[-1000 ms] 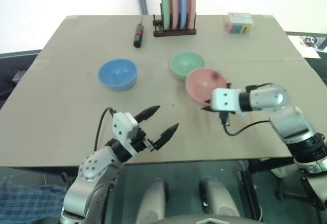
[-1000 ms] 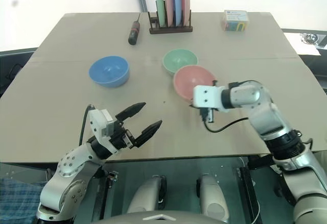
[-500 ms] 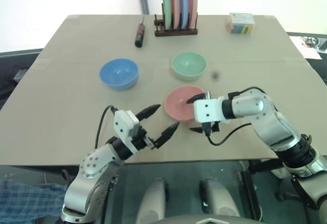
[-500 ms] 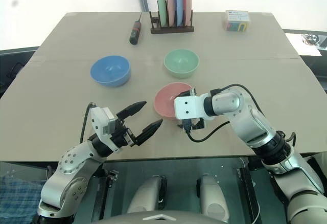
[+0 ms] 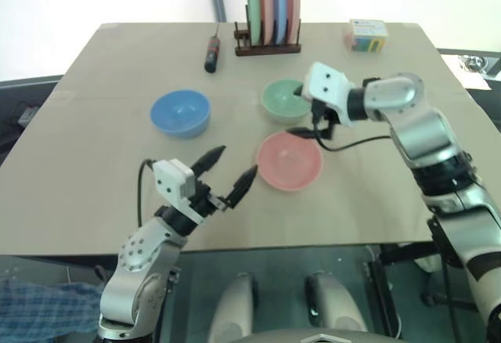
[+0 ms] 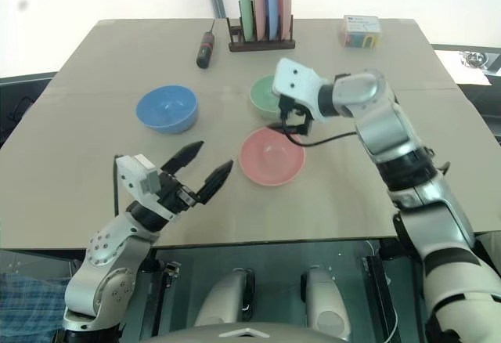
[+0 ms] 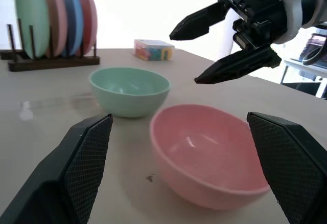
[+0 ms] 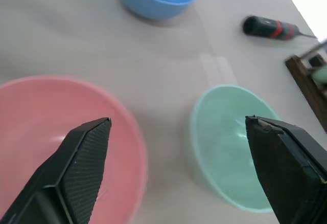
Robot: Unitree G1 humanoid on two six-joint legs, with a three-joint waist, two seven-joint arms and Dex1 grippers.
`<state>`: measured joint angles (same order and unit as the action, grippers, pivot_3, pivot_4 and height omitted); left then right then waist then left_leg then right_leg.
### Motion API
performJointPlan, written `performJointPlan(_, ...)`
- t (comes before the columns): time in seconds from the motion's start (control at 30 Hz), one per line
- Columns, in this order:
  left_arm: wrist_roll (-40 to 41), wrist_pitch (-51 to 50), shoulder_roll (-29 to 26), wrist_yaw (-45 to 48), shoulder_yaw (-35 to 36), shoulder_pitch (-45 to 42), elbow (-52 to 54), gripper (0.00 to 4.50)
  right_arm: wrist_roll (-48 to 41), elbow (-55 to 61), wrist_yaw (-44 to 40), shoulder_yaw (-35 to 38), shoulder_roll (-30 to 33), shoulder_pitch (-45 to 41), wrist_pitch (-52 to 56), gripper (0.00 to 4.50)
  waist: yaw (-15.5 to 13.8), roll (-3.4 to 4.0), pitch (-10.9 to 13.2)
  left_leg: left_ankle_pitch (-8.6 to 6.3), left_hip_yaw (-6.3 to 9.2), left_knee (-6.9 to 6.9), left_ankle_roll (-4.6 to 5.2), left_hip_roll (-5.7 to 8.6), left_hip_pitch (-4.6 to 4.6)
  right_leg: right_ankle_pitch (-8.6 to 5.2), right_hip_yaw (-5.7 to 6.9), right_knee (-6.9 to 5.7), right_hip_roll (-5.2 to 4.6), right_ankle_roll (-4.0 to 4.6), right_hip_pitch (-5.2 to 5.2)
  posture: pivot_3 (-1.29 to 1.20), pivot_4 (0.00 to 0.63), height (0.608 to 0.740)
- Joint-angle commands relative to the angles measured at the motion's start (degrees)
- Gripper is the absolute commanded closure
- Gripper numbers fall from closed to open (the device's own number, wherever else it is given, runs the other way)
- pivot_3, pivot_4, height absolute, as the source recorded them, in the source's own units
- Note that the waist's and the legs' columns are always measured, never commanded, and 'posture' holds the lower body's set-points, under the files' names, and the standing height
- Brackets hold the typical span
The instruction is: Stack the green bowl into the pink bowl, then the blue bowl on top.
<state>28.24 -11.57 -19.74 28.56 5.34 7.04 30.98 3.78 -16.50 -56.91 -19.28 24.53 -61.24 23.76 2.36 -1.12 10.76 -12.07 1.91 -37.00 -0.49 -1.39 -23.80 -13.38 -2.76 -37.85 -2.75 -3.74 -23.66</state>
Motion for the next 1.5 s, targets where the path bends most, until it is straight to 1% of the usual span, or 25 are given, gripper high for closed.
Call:
performJointPlan(0.03,-1.1,1.4,0.2,-1.4,1.8,0.7,0.6,0.00,2.3,-13.8,4.5,-0.1,-4.2,-5.7,-7.8,0.10,0.1,0.00,0.0,0.00,-0.01,0.03,0.00,0.00,-0.01,0.00,-0.01,0.00,0.00,0.00,-0.02,0.00,0.150,0.740)
performJointPlan(0.17,-2.3,1.8,0.4,-2.8,2.7,2.3,1.0,0.00,4.5,-29.0,7.4,-0.6,-8.9,-10.0,-14.7,0.10,0.0,0.00,0.0,0.00,-0.01,0.13,0.00,0.00,-0.02,0.00,-0.02,0.02,0.00,0.00,-0.06,0.00,0.150,0.740)
performJointPlan(0.3,-2.3,2.5,0.7,-3.3,3.3,3.4,1.9,0.00,6.6,-41.8,9.8,-0.6,-12.0,-13.3,-20.0,0.10,0.0,0.01,0.0,0.00,-0.01,0.16,0.00,0.01,-0.03,0.01,-0.01,0.05,0.00,0.01,-0.07,0.00,0.150,0.740)
performJointPlan(0.43,-2.9,3.1,0.8,-3.8,4.0,4.0,2.1,0.00,8.7,-50.8,13.6,-0.3,-13.8,-15.5,-22.6,0.10,0.0,0.02,0.0,0.00,0.00,0.18,0.00,0.01,-0.02,0.00,-0.01,0.05,0.00,0.02,-0.08,0.00,0.150,0.740)
performJointPlan(0.53,-3.1,3.6,0.9,-4.1,4.3,4.4,2.3,0.00,10.4,-54.5,16.5,-0.3,-14.5,-16.1,-24.1,0.10,0.1,0.02,0.0,0.00,-0.02,0.22,-0.01,0.01,-0.01,0.00,-0.03,0.04,0.00,0.02,-0.10,0.00,0.150,0.740)
performJointPlan(0.63,-3.4,4.0,1.1,-4.4,4.6,5.0,2.6,0.00,11.1,-56.4,17.7,0.1,-15.4,-16.5,-24.9,0.89,0.1,0.03,0.0,0.00,-0.04,0.27,-0.01,0.01,-0.02,0.00,-0.05,0.04,0.00,0.02,-0.13,0.00,0.150,0.740)
performJointPlan(0.67,-3.4,4.1,1.1,-4.5,4.6,5.2,2.7,0.00,11.2,-56.7,17.8,0.4,-15.6,-16.6,-25.0,1.24,0.1,0.03,0.0,0.00,-0.04,0.28,-0.01,0.01,-0.02,0.00,-0.05,0.04,0.00,0.02,-0.14,0.00,0.150,0.740)
performJointPlan(0.77,-3.7,4.3,1.3,-4.6,4.8,5.7,3.0,0.00,11.7,-57.2,17.9,0.7,-16.2,-16.8,-25.5,2.49,0.2,0.04,0.0,0.00,-0.04,0.30,-0.01,0.01,-0.02,0.00,-0.07,0.04,0.01,0.02,-0.15,0.00,0.150,0.740)
performJointPlan(0.83,-3.8,4.5,1.5,-4.7,4.6,6.1,3.1,0.00,11.9,-57.3,17.8,1.0,-16.4,-16.8,-25.6,3.18,0.2,0.04,0.0,0.00,-0.04,0.31,-0.01,0.01,-0.01,0.00,-0.06,0.04,0.01,0.02,-0.15,0.00,0.150,0.740)
performJointPlan(0.93,-3.9,4.7,1.5,-4.7,4.4,6.3,3.1,0.00,12.2,-57.4,17.6,1.2,-16.6,-16.8,-26.2,4.45,0.2,0.04,0.0,0.00,-0.04,0.31,-0.01,0.01,-0.01,0.00,-0.06,0.04,0.00,0.02,-0.15,0.00,0.150,0.740)
performJointPlan(1.17,-3.7,4.6,1.1,-3.8,4.1,6.3,3.0,0.00,14.3,-54.8,15.5,0.0,-15.1,-17.3,-31.8,4.48,0.2,0.05,0.0,0.00,-0.04,0.32,-0.01,0.01,-0.02,0.00,-0.06,0.05,0.01,0.02,-0.16,0.00,0.150,0.740)
performJointPlan(1.27,-2.9,4.7,0.5,-2.3,3.9,5.8,2.5,0.00,15.1,-50.7,14.5,-0.3,-12.7,-17.7,-35.0,4.48,0.1,0.06,0.0,0.01,-0.04,0.33,-0.01,0.01,-0.02,0.00,-0.06,0.05,0.01,0.02,-0.17,0.00,0.150,0.740)
performJointPlan(1.37,-1.9,4.7,-0.8,0.4,3.5,5.6,2.3,0.00,13.4,-42.7,9.2,0.6,-9.8,-16.0,-35.0,4.48,0.1,0.08,0.1,0.00,-0.04,0.34,-0.01,0.01,-0.03,0.00,-0.06,0.06,0.00,0.01,-0.18,0.00,0.150,0.740)
performJointPlan(1.47,-0.9,4.5,-1.9,2.7,3.6,5.3,1.8,0.00,9.8,-27.9,0.7,1.3,-6.6,-10.9,-31.3,4.48,0.1,0.07,0.1,0.01,-0.03,0.39,-0.01,0.01,-0.02,0.00,-0.05,0.09,0.01,0.01,-0.17,0.00,0.150,0.740)
performJointPlan(1.5,-0.6,4.5,-2.5,3.8,3.6,4.9,1.3,0.00,7.6,-20.0,-2.9,1.4,-5.3,-8.0,-28.2,4.48,0.1,0.07,0.0,0.01,-0.02,0.42,-0.01,0.01,-0.02,0.00,-0.04,0.11,0.01,0.01,-0.17,0.00,0.150,0.740)
